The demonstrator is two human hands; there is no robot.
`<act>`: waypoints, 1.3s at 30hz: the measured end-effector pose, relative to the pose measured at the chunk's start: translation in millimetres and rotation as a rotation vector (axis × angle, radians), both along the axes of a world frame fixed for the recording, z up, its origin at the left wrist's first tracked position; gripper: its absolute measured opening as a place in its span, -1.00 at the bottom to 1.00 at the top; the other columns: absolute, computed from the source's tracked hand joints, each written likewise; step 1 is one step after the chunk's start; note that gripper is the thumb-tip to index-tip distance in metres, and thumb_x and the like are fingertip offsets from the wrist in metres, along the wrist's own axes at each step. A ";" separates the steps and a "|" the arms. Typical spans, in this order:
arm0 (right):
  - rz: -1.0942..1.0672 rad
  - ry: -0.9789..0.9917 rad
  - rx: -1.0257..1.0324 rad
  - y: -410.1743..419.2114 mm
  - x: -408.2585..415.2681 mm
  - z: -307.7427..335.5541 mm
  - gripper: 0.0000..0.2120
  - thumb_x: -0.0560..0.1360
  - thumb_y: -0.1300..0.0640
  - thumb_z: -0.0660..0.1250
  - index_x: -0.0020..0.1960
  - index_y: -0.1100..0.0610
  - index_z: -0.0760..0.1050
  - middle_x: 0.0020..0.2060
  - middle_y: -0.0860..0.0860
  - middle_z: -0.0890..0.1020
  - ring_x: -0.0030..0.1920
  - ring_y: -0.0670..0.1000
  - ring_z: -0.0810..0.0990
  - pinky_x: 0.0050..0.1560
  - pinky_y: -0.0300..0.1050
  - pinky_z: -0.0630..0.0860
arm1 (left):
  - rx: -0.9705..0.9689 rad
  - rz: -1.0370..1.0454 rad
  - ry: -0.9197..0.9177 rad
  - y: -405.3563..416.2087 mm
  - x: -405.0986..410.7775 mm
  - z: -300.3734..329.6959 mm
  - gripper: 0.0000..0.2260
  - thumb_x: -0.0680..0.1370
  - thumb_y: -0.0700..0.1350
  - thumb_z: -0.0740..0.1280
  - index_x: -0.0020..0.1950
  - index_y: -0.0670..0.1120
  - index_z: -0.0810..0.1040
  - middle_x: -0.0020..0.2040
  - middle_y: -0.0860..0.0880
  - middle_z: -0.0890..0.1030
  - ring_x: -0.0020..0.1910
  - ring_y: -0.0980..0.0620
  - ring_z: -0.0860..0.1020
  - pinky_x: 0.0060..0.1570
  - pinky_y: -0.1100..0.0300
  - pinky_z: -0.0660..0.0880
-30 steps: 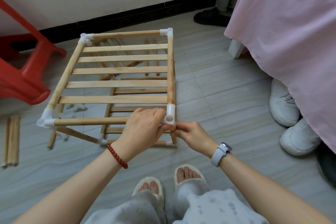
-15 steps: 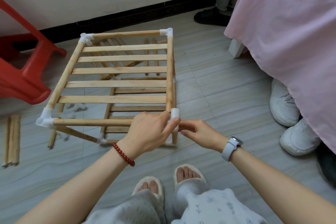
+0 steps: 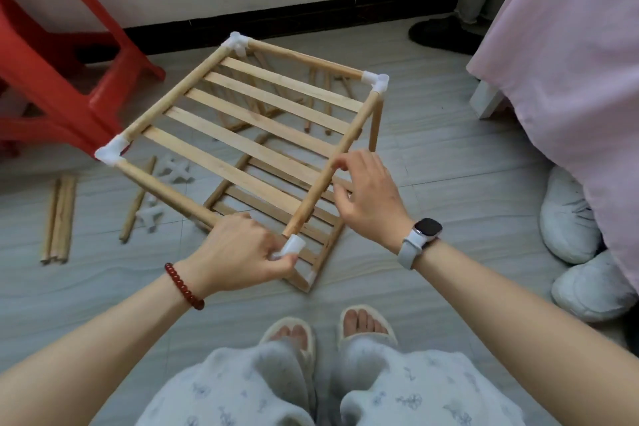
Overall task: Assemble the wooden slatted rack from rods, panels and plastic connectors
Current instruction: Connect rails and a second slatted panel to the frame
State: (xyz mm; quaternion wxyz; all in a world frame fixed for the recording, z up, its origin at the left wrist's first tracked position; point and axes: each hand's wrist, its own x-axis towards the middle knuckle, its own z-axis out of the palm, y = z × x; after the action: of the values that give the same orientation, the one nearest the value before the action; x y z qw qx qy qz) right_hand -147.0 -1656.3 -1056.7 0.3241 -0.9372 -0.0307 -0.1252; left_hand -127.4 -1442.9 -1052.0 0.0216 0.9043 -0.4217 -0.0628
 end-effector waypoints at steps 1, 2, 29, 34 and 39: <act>0.154 -0.029 -0.139 8.1 2.5 2.3 -0.72 0.46 0.18 0.27 0.18 0.12 0.44 0.10 0.04 0.49 0.16 0.07 0.42 0.18 0.02 0.36 | 0.036 -0.009 0.012 16.6 0.7 3.9 -0.57 0.42 0.22 -0.06 -0.51 -0.03 0.22 -0.56 0.02 0.28 -0.47 0.03 0.28 -0.27 0.23 0.22; 0.290 -0.008 -0.259 17.3 5.9 5.5 -0.63 0.48 0.15 0.26 0.28 0.10 0.39 0.21 0.04 0.46 0.30 0.07 0.35 0.32 0.14 0.24 | 0.078 -0.016 0.016 31.7 0.8 8.3 -0.57 0.43 0.20 -0.04 -0.50 -0.04 0.27 -0.54 0.02 0.34 -0.42 0.04 0.32 -0.14 0.20 0.26; 0.751 0.174 -0.597 149.9 27.7 16.3 -0.82 0.54 -0.01 0.25 0.04 0.07 0.51 0.06 0.05 0.37 -0.30 -0.08 0.27 -0.13 -0.14 0.23 | -0.883 1.302 0.285 81.1 -10.2 -14.0 -0.77 0.62 -0.19 0.06 0.18 -0.01 0.42 -0.19 -0.08 0.50 -0.31 0.01 0.43 -0.39 0.20 0.27; 0.726 0.141 -0.586 151.4 24.4 9.9 -0.83 0.52 0.01 0.28 -0.01 0.10 0.54 0.03 0.07 0.41 -0.30 -0.02 0.31 -0.16 -0.14 0.20 | -0.966 1.313 0.288 81.3 -10.8 -19.2 -0.77 0.62 -0.19 0.07 0.17 0.01 0.44 -0.21 -0.04 0.48 -0.38 0.09 0.40 -0.43 0.24 0.27; 0.715 0.113 -0.583 151.8 22.3 5.6 -0.79 0.51 -0.03 0.29 -0.04 0.10 0.55 0.01 0.07 0.43 -0.29 0.01 0.37 -0.17 -0.14 0.23 | -1.015 1.309 0.257 82.6 -11.3 -21.0 -0.78 0.62 -0.21 0.09 0.13 0.03 0.46 -0.32 0.06 0.46 -0.47 0.14 0.36 -0.52 0.39 0.30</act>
State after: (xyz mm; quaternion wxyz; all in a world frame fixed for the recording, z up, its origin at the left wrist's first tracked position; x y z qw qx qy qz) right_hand -124.7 -1504.5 -1051.1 0.0711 -0.9251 -0.3683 0.0594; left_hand -138.7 -1360.2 -1073.0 0.5060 0.8329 0.2170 0.0571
